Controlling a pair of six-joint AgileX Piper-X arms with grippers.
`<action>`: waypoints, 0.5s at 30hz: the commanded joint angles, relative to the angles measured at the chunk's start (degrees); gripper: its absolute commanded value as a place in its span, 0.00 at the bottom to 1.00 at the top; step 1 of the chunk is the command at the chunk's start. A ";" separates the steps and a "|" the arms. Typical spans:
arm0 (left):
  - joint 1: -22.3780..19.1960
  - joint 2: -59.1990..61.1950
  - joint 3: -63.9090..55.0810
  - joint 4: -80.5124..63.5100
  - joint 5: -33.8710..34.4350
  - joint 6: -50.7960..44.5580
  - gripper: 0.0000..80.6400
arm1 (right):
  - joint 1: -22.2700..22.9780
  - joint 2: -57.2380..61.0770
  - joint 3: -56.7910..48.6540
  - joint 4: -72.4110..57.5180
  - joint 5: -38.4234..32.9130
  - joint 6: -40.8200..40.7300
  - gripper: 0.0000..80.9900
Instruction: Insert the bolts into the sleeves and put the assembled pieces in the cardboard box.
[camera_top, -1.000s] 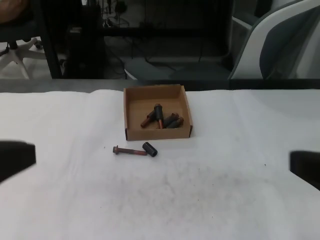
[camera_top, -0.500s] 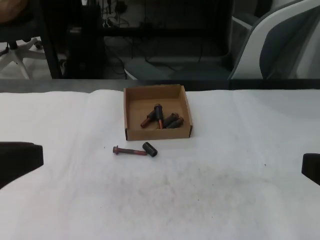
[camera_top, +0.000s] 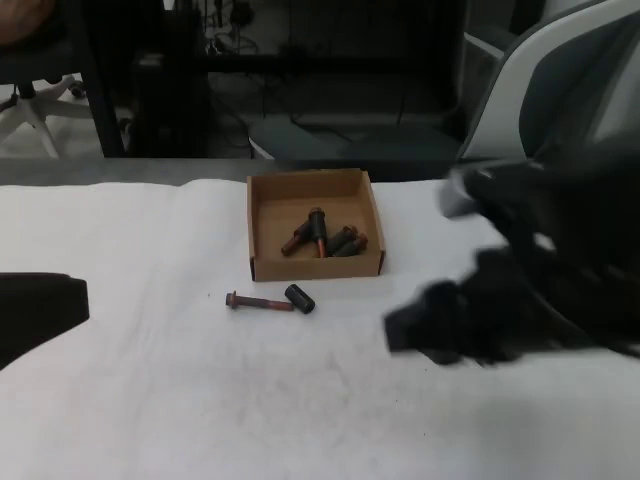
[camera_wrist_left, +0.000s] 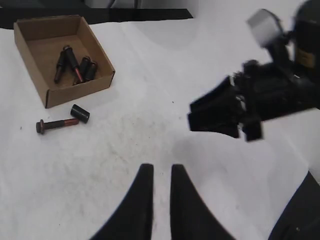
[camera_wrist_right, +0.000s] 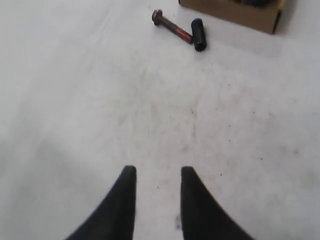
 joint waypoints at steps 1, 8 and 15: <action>0.19 -0.28 -0.05 -1.44 0.96 -0.12 0.17 | -4.07 11.25 -7.92 -0.32 -6.64 0.77 0.64; 0.19 -0.28 -0.05 -1.44 0.96 -0.05 0.17 | -7.86 34.75 -33.10 9.12 -9.09 -4.58 0.70; 0.19 -0.28 -0.05 -1.44 0.96 0.13 0.17 | -7.86 50.15 -53.45 21.98 -8.43 -11.77 0.62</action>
